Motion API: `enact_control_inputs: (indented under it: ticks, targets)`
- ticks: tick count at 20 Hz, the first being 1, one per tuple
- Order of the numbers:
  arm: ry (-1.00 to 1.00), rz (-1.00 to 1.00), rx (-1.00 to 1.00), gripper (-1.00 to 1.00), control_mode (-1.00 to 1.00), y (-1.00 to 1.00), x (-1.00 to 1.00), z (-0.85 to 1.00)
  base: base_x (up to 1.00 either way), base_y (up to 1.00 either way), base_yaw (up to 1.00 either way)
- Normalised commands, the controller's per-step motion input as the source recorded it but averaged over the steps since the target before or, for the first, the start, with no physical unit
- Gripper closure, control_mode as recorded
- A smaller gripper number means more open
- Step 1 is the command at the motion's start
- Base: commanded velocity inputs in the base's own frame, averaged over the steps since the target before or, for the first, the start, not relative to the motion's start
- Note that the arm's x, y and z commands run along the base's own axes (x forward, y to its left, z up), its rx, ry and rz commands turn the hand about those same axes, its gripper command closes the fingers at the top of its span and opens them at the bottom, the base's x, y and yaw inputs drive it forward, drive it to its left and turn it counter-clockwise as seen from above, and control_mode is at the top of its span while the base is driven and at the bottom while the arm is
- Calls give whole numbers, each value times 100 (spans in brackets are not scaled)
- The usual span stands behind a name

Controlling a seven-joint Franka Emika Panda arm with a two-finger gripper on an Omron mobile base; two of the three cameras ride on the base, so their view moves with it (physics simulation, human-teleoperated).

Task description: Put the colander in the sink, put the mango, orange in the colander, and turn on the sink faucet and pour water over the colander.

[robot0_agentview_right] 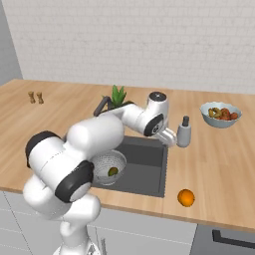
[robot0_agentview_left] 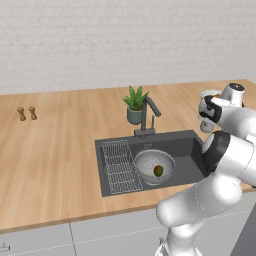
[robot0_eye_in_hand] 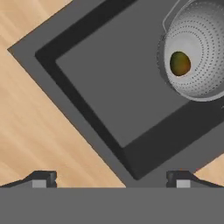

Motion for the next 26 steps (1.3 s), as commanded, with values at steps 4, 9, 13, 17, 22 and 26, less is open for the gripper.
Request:
enact_control_inputs:
  ticks: [4, 9, 13, 17, 22, 26]
  targets:
    - [15, -6, -18, -100, -100, -32, -24, -17, 0, 0, 0]
    - [0, -16, 0, -100, -100, -25, -61, -29, 0, 0, 0]
    - [0, -13, 0, -100, -100, -22, -80, -30, 0, 0, 0]
    - [5, -5, -3, -100, -100, -19, -44, -13, 0, 0, 0]
    - [20, 0, -3, -100, -100, -36, -20, 0, 0, 0, 0]
    - [11, 0, 0, -100, -100, -49, -31, -7, 0, 0, 0]
